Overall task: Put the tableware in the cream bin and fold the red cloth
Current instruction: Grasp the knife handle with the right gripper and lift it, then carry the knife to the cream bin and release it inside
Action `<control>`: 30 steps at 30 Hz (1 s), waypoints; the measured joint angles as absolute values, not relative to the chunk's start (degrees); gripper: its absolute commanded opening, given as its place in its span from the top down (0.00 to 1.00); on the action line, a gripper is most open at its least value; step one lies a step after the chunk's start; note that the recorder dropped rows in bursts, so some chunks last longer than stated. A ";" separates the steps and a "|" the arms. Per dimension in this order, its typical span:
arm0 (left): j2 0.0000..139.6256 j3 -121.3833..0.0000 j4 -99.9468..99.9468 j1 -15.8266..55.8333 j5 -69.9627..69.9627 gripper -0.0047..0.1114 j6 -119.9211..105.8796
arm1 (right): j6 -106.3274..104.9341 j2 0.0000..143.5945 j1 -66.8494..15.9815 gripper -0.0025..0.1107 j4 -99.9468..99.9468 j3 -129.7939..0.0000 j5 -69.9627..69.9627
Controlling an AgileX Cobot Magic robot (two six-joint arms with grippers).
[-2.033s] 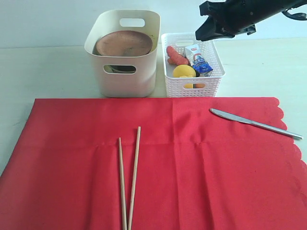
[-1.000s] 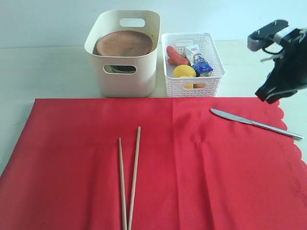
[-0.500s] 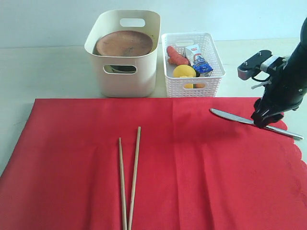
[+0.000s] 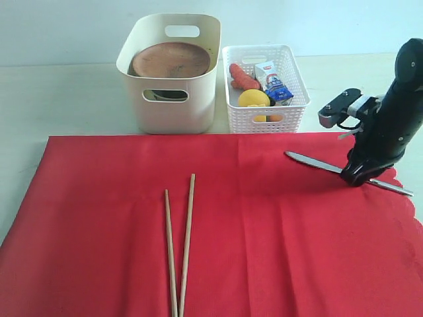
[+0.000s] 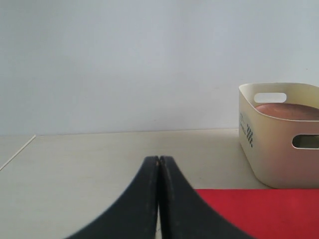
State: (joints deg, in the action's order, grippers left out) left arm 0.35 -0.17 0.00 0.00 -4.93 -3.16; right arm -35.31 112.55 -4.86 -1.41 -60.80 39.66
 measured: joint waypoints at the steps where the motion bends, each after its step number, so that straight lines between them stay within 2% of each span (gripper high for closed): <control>1: 0.35 -0.17 0.00 0.00 -4.93 0.94 -3.16 | -35.42 112.55 -4.86 0.96 -1.41 -60.80 39.66; 14: 0.35 -0.17 0.00 0.00 -4.93 0.94 -3.16 | -30.42 105.50 -4.86 0.98 2.49 -60.43 39.56; 30: 0.35 -0.17 0.00 0.00 -4.93 0.94 -3.16 | -33.92 92.57 -4.86 0.98 -9.60 -60.43 39.66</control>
